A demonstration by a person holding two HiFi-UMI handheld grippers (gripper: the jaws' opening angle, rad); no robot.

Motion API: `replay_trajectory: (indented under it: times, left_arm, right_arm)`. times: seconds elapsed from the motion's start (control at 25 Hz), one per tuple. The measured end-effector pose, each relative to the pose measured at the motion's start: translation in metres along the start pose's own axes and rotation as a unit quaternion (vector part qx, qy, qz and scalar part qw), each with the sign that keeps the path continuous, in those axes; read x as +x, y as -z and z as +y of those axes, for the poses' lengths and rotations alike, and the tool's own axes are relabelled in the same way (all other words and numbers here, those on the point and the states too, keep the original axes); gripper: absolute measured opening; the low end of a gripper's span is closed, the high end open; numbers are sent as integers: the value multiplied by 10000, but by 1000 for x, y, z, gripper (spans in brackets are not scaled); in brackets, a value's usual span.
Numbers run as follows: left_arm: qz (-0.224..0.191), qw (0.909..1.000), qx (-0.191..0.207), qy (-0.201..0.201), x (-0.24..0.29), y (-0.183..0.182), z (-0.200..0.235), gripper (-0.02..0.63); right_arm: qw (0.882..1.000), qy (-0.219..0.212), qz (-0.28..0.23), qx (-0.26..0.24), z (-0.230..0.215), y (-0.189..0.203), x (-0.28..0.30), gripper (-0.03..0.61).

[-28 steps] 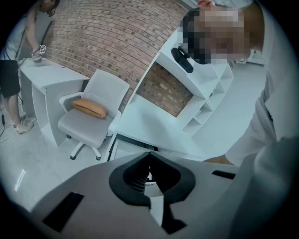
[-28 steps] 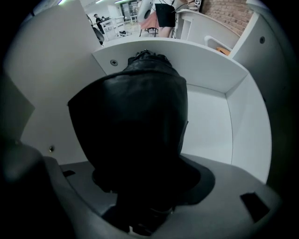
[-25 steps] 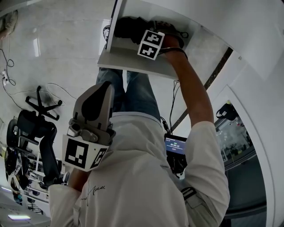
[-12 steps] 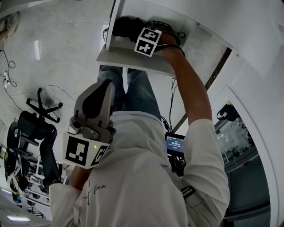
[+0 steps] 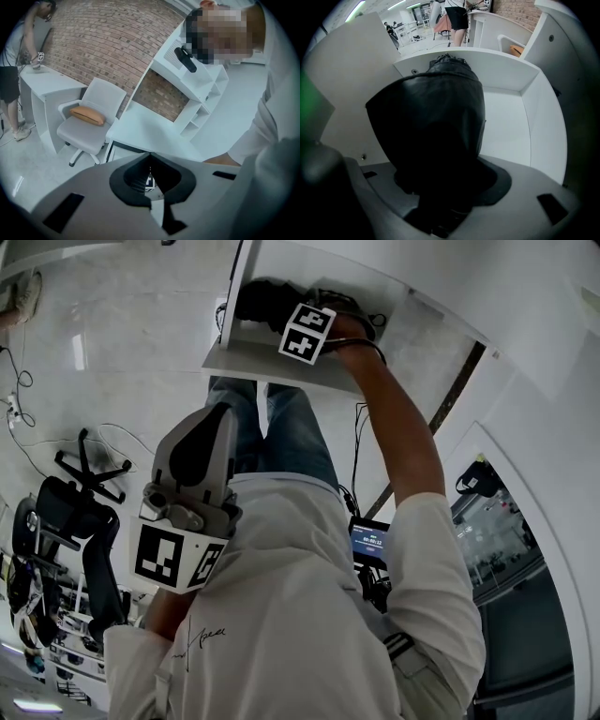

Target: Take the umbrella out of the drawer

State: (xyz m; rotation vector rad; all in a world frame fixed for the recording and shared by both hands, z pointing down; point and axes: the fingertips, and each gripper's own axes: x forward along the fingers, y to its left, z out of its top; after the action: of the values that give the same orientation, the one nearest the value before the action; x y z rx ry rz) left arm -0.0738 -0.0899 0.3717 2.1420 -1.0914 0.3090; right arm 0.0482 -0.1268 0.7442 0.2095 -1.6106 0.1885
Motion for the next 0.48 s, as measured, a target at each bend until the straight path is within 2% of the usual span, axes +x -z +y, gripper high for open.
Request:
replay_trajectory:
  times: [0.48]
  left_arm:
    - [-177, 9998, -40, 46, -4, -7, -5, 17]
  right_arm:
    - [9997, 17, -81, 220, 0, 1, -21, 235]
